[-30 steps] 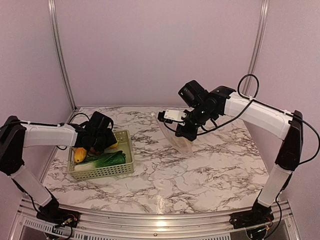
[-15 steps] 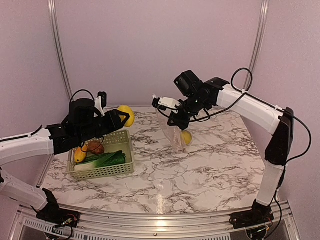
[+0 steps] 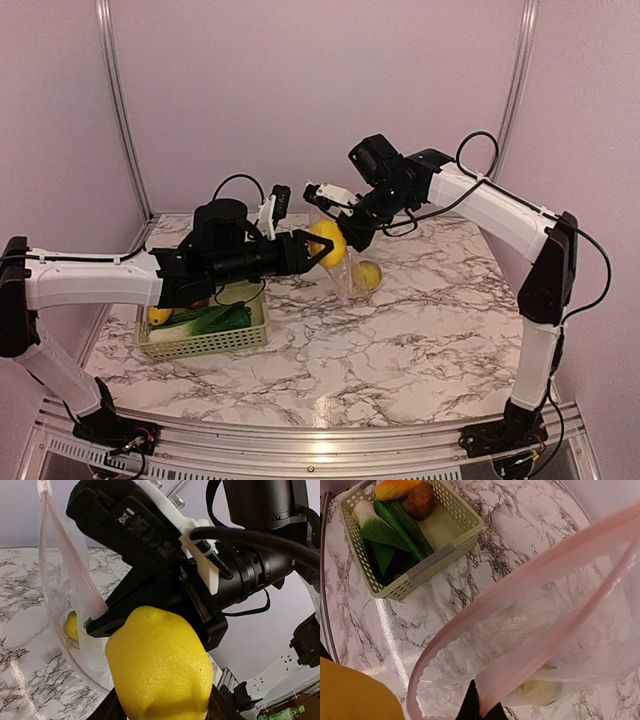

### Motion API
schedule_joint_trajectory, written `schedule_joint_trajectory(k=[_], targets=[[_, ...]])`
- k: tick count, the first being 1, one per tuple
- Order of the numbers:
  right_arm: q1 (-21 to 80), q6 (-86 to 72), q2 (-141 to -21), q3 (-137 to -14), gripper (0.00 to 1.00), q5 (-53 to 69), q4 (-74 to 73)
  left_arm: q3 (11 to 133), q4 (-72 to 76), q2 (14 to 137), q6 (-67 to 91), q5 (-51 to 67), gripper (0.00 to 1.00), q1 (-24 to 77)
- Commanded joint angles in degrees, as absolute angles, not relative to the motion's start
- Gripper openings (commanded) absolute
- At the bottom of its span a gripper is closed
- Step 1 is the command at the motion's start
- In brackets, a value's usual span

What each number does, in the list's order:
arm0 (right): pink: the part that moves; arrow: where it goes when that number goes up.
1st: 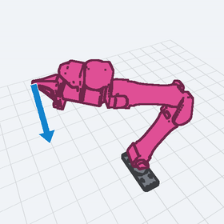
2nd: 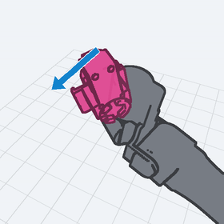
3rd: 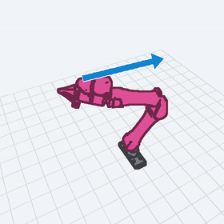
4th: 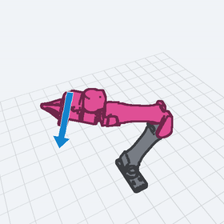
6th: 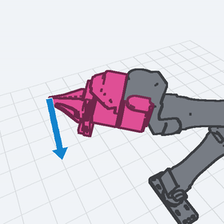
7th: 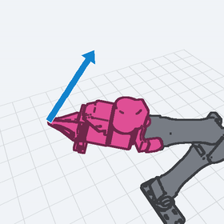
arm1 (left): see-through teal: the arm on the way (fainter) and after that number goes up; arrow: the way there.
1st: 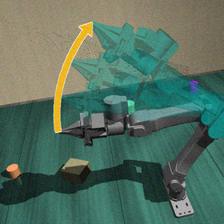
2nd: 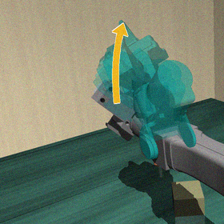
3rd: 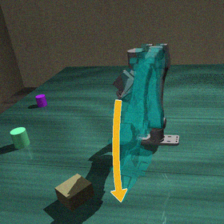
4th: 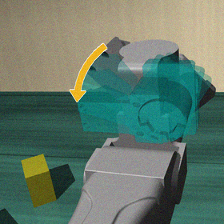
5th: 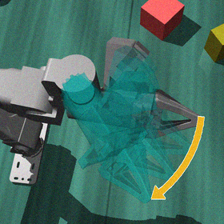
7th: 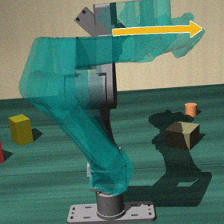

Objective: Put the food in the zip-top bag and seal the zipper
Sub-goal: Place the fake fruit in the zipper food storage bag.

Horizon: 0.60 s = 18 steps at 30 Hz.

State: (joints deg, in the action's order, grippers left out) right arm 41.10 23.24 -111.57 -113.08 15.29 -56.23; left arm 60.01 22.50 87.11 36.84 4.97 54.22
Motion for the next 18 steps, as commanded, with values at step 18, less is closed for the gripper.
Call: schedule_joint_trajectory(k=[18], targets=[[40.08, 23.31, -108.19, -111.98, 0.00, 18.92, -57.86, 60.85, 21.83, 96.24, 44.30, -7.30, 0.07, 52.57]])
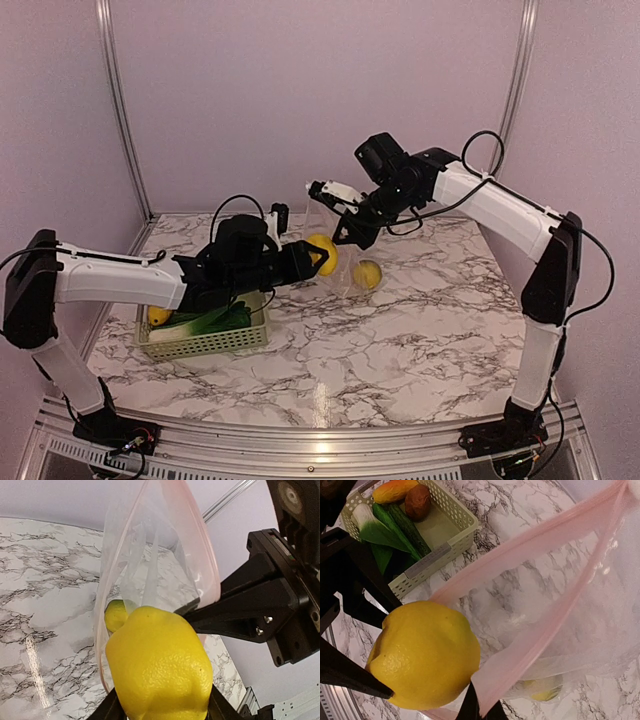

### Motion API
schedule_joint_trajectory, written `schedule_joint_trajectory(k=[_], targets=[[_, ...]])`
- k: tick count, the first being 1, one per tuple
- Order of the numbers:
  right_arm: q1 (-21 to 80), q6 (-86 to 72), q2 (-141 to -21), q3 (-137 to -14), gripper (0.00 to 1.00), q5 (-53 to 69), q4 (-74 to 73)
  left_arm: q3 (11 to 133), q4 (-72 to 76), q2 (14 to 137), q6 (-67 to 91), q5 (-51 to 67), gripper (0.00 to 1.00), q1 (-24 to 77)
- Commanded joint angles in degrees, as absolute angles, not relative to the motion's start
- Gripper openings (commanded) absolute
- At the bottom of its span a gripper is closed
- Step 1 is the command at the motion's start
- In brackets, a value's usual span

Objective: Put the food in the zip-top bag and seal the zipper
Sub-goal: Place the fake fruit in the zipper food storage bag, then adjust the zipper food storage bag at the center of the board.

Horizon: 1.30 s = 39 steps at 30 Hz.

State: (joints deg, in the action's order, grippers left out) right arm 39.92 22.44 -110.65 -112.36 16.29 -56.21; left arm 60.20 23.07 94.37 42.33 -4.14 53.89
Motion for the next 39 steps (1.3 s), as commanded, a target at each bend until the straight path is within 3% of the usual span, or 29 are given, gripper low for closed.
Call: schedule_joint_trajectory(k=[1, 8, 11, 17, 21, 26, 32, 36, 39], targets=[[40.27, 23.63, -108.19, -111.85, 0.00, 19.59, -58.32, 61.93, 20.35, 96.86, 44.22, -7.33, 0.07, 52.35], [42.35, 25.04, -107.35, -110.71, 0.00, 20.73, -59.92, 67.84, 17.68, 100.99, 43.23, -7.88, 0.10, 51.46], [42.38, 25.04, -106.91, -110.73, 0.00, 21.15, -60.03, 70.11, 17.13, 102.91, 43.25, -7.01, 0.18, 50.77], [40.33, 23.34, -106.43, -112.60, 0.00, 22.59, -59.36, 73.56, 16.30, 104.74, 41.98, -5.38, 0.56, 50.64], [37.38, 22.35, -106.92, -113.44, 0.00, 24.25, -59.06, 76.00, 13.28, 102.34, 37.48, -5.93, 0.97, 50.92], [35.09, 21.65, -107.53, -113.80, 0.00, 26.80, -58.98, 76.51, 11.43, 97.68, 35.60, -4.76, 0.99, 51.06], [34.23, 21.74, -106.99, -112.43, 0.00, 26.63, -58.61, 74.09, 12.95, 91.37, 40.17, 5.20, 0.99, 51.99], [34.20, 21.77, -106.71, -112.15, 0.00, 27.61, -58.62, 69.98, 8.87, 87.47, 38.80, -3.13, 0.94, 52.51], [34.19, 21.80, -106.61, -112.31, 0.00, 28.55, -58.69, 70.91, 1.38, 88.41, 36.30, -11.35, 0.99, 52.51]])
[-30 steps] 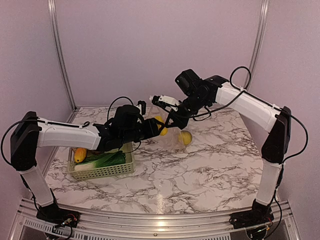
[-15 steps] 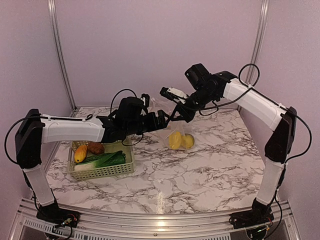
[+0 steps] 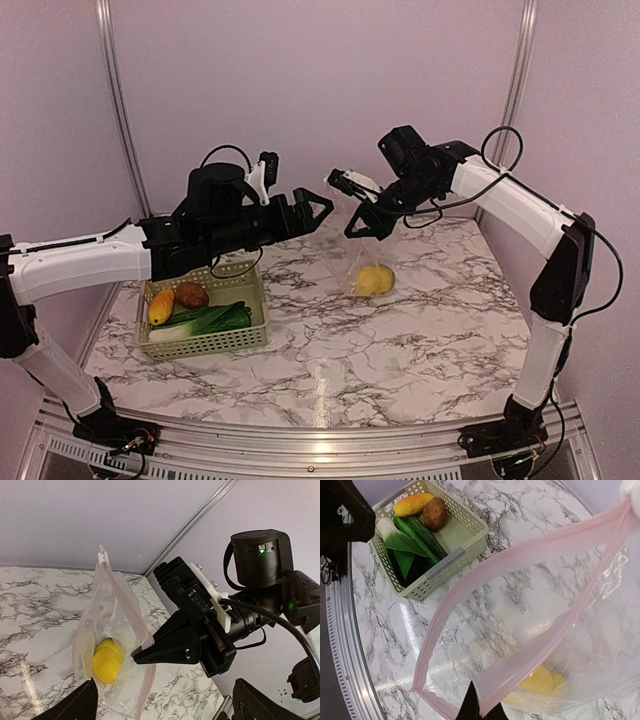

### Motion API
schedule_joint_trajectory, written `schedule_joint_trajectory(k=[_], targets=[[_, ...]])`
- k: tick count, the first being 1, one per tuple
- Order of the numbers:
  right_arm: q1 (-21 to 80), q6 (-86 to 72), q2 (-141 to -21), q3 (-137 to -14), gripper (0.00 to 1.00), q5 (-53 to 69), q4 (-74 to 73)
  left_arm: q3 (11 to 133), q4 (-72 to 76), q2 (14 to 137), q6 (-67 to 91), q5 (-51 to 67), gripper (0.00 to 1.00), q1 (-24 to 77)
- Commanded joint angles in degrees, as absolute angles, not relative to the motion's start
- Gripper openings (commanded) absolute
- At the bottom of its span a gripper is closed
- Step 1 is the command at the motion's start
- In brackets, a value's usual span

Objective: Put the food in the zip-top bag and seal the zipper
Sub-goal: Adjust the zipper food storage bag at the center of the board.

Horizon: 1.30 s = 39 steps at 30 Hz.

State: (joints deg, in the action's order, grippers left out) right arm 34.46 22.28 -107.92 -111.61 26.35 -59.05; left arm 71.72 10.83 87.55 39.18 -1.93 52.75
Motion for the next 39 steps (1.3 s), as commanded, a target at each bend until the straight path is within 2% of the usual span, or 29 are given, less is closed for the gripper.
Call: schedule_joint_trajectory(k=[1, 8, 13, 16, 20, 22, 25, 27, 30, 32, 35, 36, 39], targets=[[34.19, 21.82, -106.63, -112.33, 0.00, 28.85, -58.77, 71.46, 0.32, 89.36, 35.61, -13.04, 0.99, 52.52], [34.49, 23.10, -106.81, -112.39, 0.00, 30.61, -60.63, 75.05, -1.72, 97.09, 34.21, -15.64, 0.98, 52.39], [35.41, 24.90, -106.26, -111.39, 0.00, 29.42, -62.51, 78.61, -0.57, 101.97, 34.93, -13.52, 0.82, 51.64], [36.20, 25.83, -106.03, -110.40, 0.00, 27.31, -63.30, 79.01, 3.07, 103.54, 35.68, -11.69, 0.66, 51.01], [36.53, 24.07, -105.26, -109.25, 0.00, 22.98, -61.69, 79.58, 6.25, 105.22, 37.85, -10.21, 0.34, 50.74], [36.65, 22.33, -104.81, -108.94, 0.01, 16.72, -59.85, 79.12, 8.37, 105.59, 40.15, -9.41, 0.20, 50.79], [36.51, 20.63, -104.39, -108.07, 0.22, 11.89, -57.41, 76.59, 14.02, 105.43, 45.37, -8.97, 0.02, 50.90], [36.56, 19.87, -104.99, -108.12, 0.31, 11.52, -57.14, 74.91, 17.11, 105.15, 48.53, -9.89, 0.00, 51.23], [36.52, 19.31, -105.78, -108.37, 0.34, 12.28, -57.17, 74.20, 18.03, 104.97, 51.54, -12.08, 0.00, 51.67], [36.56, 19.04, -106.06, -108.29, 0.27, 13.85, -57.20, 73.23, 19.50, 104.71, 53.13, -12.81, 0.00, 51.76], [36.51, 18.95, -106.20, -108.61, 0.04, 14.74, -57.17, 72.05, 21.51, 104.59, 55.50, -12.76, 0.00, 51.84], [36.56, 19.09, -106.13, -109.00, 0.00, 14.35, -57.19, 71.66, 21.94, 104.59, 56.15, -12.80, 0.00, 51.85], [35.91, 20.49, -104.97, -111.23, 0.00, 9.65, -57.11, 71.37, 21.77, 104.83, 57.09, -12.33, 0.00, 52.05]])
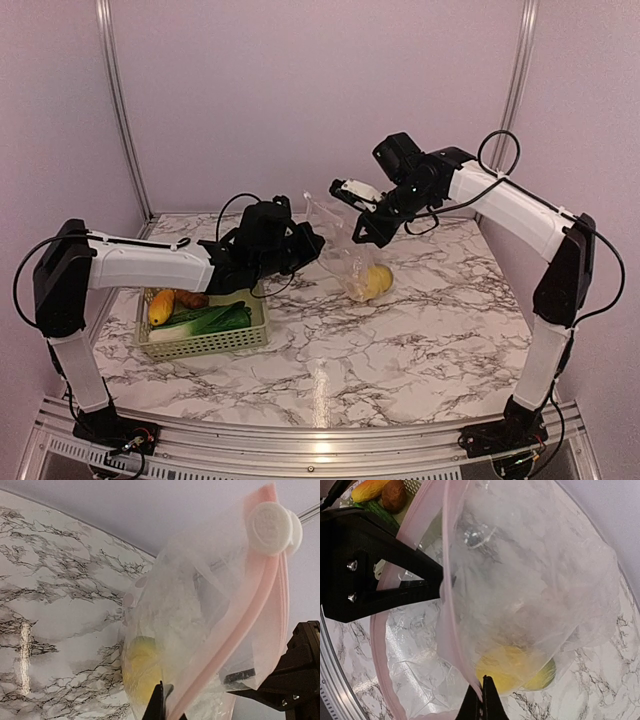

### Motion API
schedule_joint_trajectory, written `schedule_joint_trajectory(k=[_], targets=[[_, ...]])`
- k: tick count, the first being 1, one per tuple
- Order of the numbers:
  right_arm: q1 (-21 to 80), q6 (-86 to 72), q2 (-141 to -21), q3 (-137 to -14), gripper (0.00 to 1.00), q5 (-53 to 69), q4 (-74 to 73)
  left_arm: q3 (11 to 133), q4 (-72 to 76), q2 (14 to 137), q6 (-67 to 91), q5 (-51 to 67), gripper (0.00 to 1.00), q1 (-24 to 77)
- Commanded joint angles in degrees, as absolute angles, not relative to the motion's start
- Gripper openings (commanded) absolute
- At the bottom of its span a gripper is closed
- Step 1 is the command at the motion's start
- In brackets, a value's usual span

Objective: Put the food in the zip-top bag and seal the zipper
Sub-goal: Adjust the zipper food storage bag at the center of the board.

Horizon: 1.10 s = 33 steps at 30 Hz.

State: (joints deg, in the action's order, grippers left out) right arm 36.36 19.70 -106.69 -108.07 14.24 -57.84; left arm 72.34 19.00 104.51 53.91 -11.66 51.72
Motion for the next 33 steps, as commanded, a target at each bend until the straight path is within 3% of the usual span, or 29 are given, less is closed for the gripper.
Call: schedule_joint_trajectory(k=[1, 3, 6, 8, 17, 19, 21, 27, 31, 33], targets=[[35.41, 21.47, -104.26, -112.35, 0.00, 6.54, -56.58, 71.42, 21.83, 104.97, 57.04, -11.54, 0.02, 52.07], [34.51, 24.28, -102.78, -113.91, 0.00, -9.23, -54.13, 72.59, 24.06, 105.23, 53.12, -8.00, 0.45, 52.39], [34.57, 32.19, -101.50, -109.11, 0.00, -30.40, -46.61, 73.60, 25.41, 103.60, 43.58, -8.42, 0.68, 54.21], [34.58, 35.69, -100.42, -105.17, 0.00, -32.50, -43.43, 73.56, 25.54, 102.31, 40.48, -9.73, 0.77, 54.72], [32.72, 35.81, -99.41, -108.13, 0.00, -31.56, -42.83, 67.16, 23.14, 93.30, 31.90, -9.29, 0.89, 54.68], [31.56, 36.40, -99.56, -109.28, 0.00, -31.81, -41.76, 65.12, 18.67, 89.78, 29.63, -11.75, 0.90, 54.60], [30.05, 37.25, -99.86, -110.07, 0.00, -31.86, -40.52, 61.90, 12.84, 85.57, 28.70, -17.35, 0.98, 54.50], [25.03, 37.90, -101.50, -113.69, 0.00, -32.95, -38.31, 53.42, 1.71, 70.68, 28.52, -34.07, 0.99, 53.52], [25.17, 35.66, -101.04, -114.22, 0.00, -29.41, -40.61, 53.34, -14.89, 65.67, 37.26, -38.18, 0.97, 50.16], [25.72, 34.44, -100.51, -112.53, 0.00, -26.88, -41.81, 52.26, -18.74, 63.99, 38.29, -34.68, 0.93, 48.16]])
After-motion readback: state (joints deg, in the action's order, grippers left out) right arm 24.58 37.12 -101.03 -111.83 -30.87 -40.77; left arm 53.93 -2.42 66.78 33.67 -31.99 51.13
